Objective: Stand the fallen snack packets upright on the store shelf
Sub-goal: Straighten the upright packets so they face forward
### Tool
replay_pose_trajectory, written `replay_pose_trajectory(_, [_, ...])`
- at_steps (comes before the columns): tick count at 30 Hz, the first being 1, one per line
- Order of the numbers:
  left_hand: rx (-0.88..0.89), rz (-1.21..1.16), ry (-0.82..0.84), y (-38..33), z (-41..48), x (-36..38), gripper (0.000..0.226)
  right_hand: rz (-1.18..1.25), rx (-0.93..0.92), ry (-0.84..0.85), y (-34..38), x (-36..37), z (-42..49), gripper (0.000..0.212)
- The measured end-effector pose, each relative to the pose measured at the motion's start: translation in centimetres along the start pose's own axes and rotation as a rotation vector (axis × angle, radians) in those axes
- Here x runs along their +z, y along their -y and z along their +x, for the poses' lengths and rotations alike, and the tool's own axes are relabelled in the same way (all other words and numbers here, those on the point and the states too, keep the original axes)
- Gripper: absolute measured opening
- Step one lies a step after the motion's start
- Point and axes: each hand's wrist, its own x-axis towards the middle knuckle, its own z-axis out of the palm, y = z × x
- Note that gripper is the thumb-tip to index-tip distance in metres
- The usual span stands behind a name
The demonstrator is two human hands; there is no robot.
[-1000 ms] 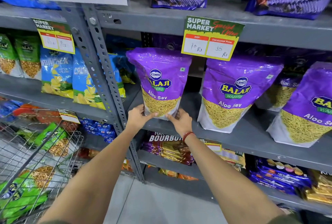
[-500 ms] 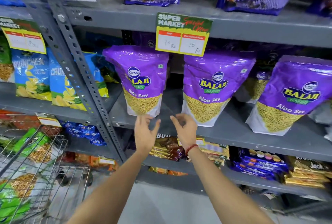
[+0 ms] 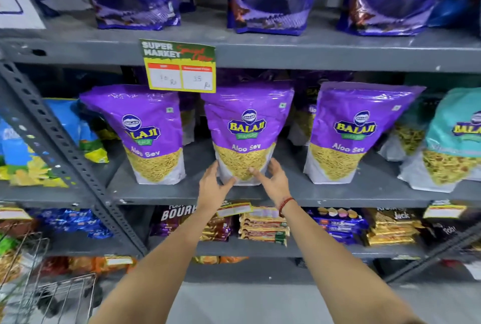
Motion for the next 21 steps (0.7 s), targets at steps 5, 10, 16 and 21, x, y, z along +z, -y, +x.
replay_pose_trajectory(5, [0.006, 0.028, 0.029, 0.0, 0.4, -0.4, 0.053, 0.008, -0.035, -0.041, 0.6, 0.3, -0.6, 0.055])
replay_pose_trajectory(10, [-0.088, 0.004, -0.096, -0.3, -0.7, 1.2, 0.059, -0.044, -0.017, -0.021, 0.4, -0.6, -0.5, 0.066])
replay_pose_trajectory(16, [0.086, 0.104, -0.119, -3.3, -4.6, 6.2, 0.027, -0.01, -0.027, -0.323, -0.7, -6.1, -1.8, 0.043])
replay_pose_trajectory(21, [0.145, 0.031, 0.181, -7.6, -3.2, 10.9, 0.034, -0.046, -0.041, -0.682, -2.0, -13.0, -2.0, 0.043])
